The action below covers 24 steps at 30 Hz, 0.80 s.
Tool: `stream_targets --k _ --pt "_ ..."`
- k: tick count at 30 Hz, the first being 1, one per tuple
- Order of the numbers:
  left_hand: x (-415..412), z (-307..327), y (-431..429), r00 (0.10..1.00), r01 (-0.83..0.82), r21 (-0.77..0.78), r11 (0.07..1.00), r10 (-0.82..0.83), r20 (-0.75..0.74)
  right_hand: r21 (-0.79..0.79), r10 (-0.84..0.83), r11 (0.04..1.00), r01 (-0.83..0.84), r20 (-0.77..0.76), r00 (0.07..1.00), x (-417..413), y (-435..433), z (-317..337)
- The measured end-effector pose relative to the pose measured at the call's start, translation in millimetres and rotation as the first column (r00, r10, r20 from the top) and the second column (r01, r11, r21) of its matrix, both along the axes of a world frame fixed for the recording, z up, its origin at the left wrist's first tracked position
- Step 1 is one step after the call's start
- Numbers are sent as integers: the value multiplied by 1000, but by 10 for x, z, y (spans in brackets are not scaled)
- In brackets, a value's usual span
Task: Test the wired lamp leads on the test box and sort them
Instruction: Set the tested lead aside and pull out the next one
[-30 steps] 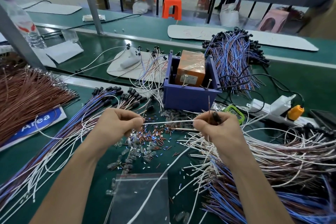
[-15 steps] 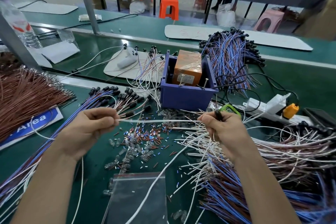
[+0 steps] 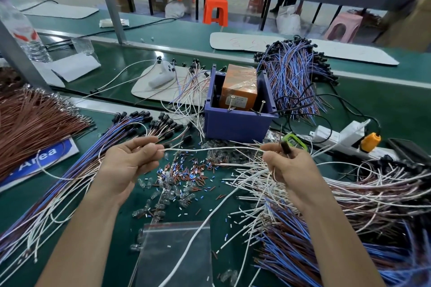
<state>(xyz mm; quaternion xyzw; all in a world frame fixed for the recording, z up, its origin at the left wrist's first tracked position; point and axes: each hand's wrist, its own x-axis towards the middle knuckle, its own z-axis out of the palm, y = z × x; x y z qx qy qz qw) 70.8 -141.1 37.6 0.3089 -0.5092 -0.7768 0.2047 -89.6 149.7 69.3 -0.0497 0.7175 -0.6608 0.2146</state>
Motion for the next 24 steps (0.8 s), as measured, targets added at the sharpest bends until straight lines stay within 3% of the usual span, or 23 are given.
stream_targets --k 3,5,7,10,12,15,19,21,24 --pt "-25 59 125 984 63 -295 953 -9 178 -123 -13 992 18 39 999 6 -12 17" --pt "-52 107 221 956 158 -515 843 1 295 -163 -27 986 31 25 999 28 -33 21" --pt "-76 187 378 945 230 -652 723 -5 328 -97 -4 995 -2 -68 998 67 -60 21" --pt "-131 290 734 955 285 -621 730 -162 248 138 183 980 -147 -310 933 160 -131 21" --pt "-204 308 943 953 302 -552 777 -245 176 168 304 950 -262 -327 895 231 -197 15" --pt "-323 318 1105 964 249 -421 872 -266 18 52 382 924 -379 -169 909 361 -310 -8" --pt "-418 302 1156 995 46 -321 946 -73 -73 -63 279 959 -275 76 957 430 -335 -26" --pt "-452 263 1153 998 -39 -452 891 16 -57 -123 273 959 -255 167 947 426 -318 -42" --pt "-452 241 1167 996 -86 -740 667 66 -56 -153 271 958 -243 201 942 433 -316 -51"
